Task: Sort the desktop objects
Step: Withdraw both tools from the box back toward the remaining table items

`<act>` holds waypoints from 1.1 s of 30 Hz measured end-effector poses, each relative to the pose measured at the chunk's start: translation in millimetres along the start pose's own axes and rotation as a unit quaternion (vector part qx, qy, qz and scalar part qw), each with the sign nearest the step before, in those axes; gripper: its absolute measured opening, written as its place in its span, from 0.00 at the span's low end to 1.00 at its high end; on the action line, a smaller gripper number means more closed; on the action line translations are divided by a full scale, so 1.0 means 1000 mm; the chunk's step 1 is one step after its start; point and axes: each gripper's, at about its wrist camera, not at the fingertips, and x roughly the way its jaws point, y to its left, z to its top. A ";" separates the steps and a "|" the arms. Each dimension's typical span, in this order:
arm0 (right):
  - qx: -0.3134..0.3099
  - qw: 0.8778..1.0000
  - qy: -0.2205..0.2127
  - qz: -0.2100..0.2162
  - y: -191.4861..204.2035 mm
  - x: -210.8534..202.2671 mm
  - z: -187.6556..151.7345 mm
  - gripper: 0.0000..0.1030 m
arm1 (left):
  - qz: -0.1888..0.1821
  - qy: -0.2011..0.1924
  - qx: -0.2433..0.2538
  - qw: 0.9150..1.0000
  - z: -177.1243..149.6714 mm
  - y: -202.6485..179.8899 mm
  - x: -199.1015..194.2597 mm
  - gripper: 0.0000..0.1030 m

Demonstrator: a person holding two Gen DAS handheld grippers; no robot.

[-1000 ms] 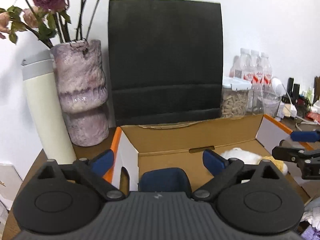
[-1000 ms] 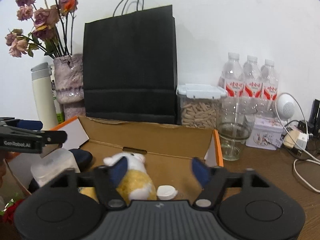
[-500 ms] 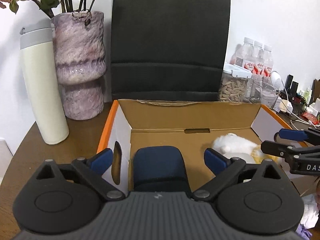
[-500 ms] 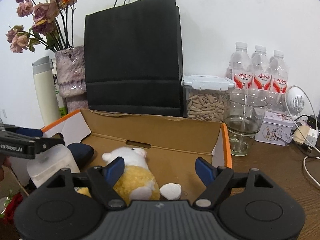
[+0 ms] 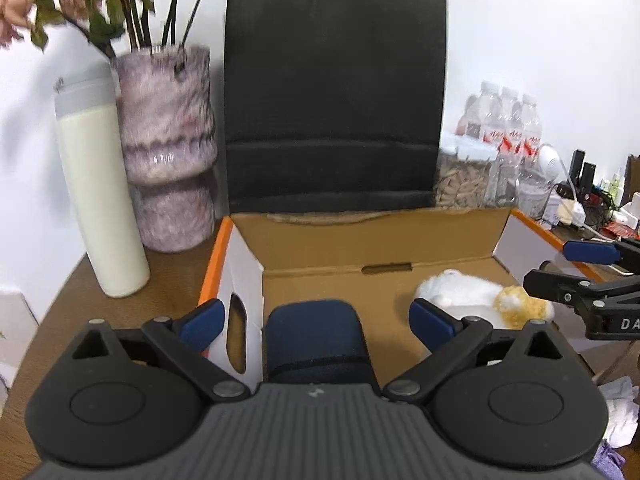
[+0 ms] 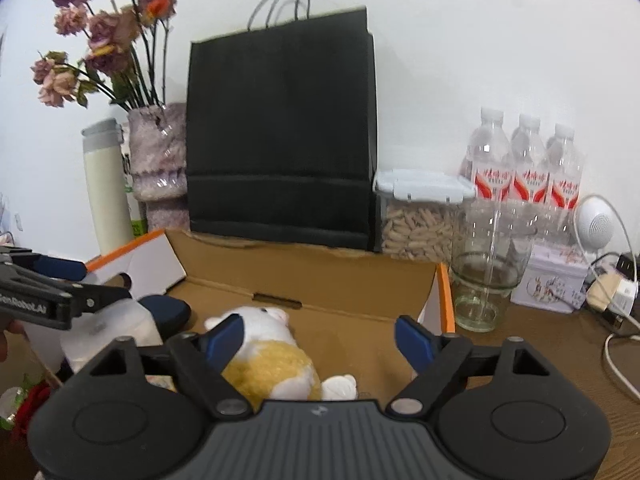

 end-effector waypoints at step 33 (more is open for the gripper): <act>-0.022 1.000 0.003 -0.009 0.034 -0.129 -0.057 0.99 | 0.068 -0.082 -0.055 0.993 -0.082 -0.013 -0.149 1.00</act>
